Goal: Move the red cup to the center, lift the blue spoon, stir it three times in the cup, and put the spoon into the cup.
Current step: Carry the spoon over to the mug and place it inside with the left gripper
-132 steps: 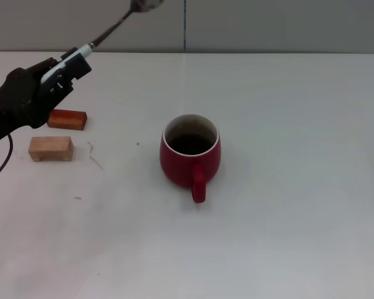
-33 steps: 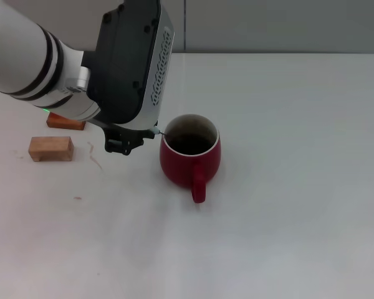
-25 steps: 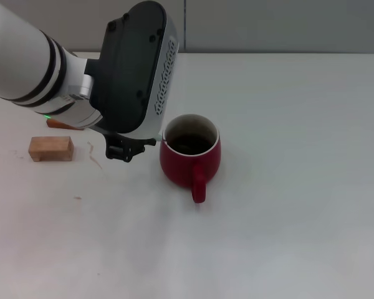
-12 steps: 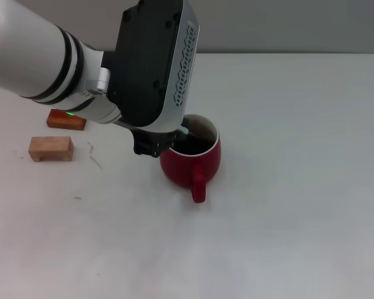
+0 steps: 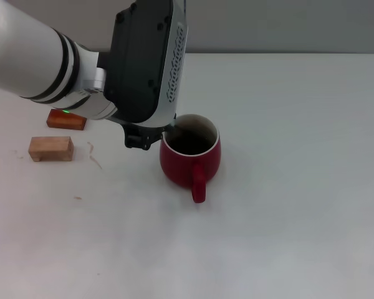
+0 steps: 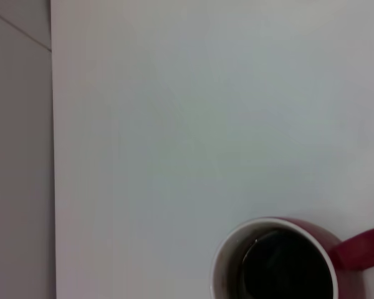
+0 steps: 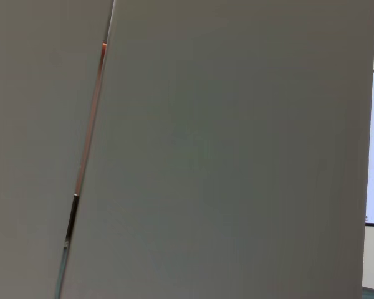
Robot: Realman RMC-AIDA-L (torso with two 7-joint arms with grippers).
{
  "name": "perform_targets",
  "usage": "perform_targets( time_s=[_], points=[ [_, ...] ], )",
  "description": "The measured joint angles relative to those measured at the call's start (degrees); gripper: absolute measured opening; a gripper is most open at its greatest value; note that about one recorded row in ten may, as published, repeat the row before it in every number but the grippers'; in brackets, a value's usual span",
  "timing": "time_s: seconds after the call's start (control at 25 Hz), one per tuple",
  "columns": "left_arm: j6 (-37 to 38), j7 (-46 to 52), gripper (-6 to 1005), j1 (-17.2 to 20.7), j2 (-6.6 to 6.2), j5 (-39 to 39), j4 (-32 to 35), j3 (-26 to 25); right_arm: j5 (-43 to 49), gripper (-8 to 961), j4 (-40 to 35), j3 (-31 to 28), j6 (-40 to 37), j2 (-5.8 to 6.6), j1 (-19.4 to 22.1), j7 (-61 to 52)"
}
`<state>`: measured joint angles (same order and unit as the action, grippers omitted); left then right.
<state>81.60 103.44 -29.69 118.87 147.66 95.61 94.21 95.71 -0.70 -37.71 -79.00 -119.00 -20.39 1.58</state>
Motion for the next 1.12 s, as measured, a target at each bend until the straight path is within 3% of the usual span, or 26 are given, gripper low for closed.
perform_targets(
  time_s=[0.6, 1.12],
  points=[
    [5.29, 2.24, 220, 1.79, -0.13, 2.50, 4.87, 0.87, 0.00, 649, -0.02, 0.45, 0.77, 0.17, -0.49, 0.00],
    [3.95, 2.30, 225, 2.04, 0.10, -0.50, 4.10, 2.80, 0.00, 648, -0.09, 0.71, 0.79, 0.18, -0.45, 0.00]
  ],
)
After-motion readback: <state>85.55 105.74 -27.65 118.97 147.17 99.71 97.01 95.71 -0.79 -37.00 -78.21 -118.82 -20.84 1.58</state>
